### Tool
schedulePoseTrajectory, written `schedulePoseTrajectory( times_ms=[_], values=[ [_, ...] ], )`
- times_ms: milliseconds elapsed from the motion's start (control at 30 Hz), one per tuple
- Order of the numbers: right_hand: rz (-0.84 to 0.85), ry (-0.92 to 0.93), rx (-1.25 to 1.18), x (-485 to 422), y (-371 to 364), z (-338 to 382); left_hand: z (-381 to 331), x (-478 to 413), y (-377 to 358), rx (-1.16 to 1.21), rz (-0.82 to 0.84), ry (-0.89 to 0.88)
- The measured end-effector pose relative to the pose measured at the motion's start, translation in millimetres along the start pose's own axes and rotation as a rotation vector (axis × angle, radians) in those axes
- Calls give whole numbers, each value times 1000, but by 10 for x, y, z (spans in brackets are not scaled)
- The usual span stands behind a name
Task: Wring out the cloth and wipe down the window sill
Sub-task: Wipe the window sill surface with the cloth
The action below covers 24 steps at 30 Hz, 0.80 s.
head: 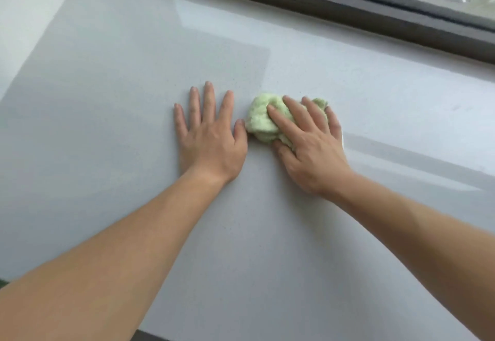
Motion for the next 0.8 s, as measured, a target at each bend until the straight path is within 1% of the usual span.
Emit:
schedulePoseTrajectory(
  times_ms=[33, 67, 100, 200, 233, 267, 300, 367, 433, 467, 533, 633, 700, 767, 800],
  values=[
    [11, 37, -3, -79, 43, -77, -1, 5, 0, -3, 5, 0],
    [-5, 24, -4, -247, 96, -198, -5, 3, 5, -3, 9, 1],
    [-24, -32, -12, -457, 151, -329, -14, 0, 6, -2, 12, 3],
    [-70, -303, -79, -1098, 270, -606, -24, 2, -6, -5, 13, 6],
    [-89, -359, -84, -1240, 270, -592, -23, 1, -7, -9, 16, 5],
    [-101, -372, -75, -1330, 249, -520, -20, -4, -6, -11, 18, 4],
    [-94, -336, -54, -1375, 216, -404, -16, -7, -6, -14, 22, 4],
    [-73, -170, 4, -1392, 152, -190, -23, -15, -5, -26, 30, 4],
    [-49, -26, 21, -1458, 177, -178, -28, -17, -11, -42, 44, 9],
    [-42, 11, 20, -1533, 219, -249, -28, -15, -11, -49, 53, 12],
    [-43, 19, 9, -1657, 318, -471, -29, -15, 2, -55, 61, 13],
    [-63, -41, -3, -1555, 425, -925, -33, -15, 3, -60, 72, 17],
    [-102, -127, -6, -1352, 491, -1245, -34, -14, -10, -70, 77, 16],
    [-131, -340, -52, -1130, 519, -1432, -42, -11, -14, -69, 76, 15],
    [-149, -455, -91, -1013, 495, -1415, -44, -6, -12, -66, 73, 18]
  ],
)
Point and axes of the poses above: each hand's wrist, its own x-axis away from the middle knuckle, its own y-axis out of the back of the hand, z = x × y, the point moved 5 cm from there along -x, towards the middle knuckle, and after that the axes turned 5 degrees about -y, right-handed, at the moved point
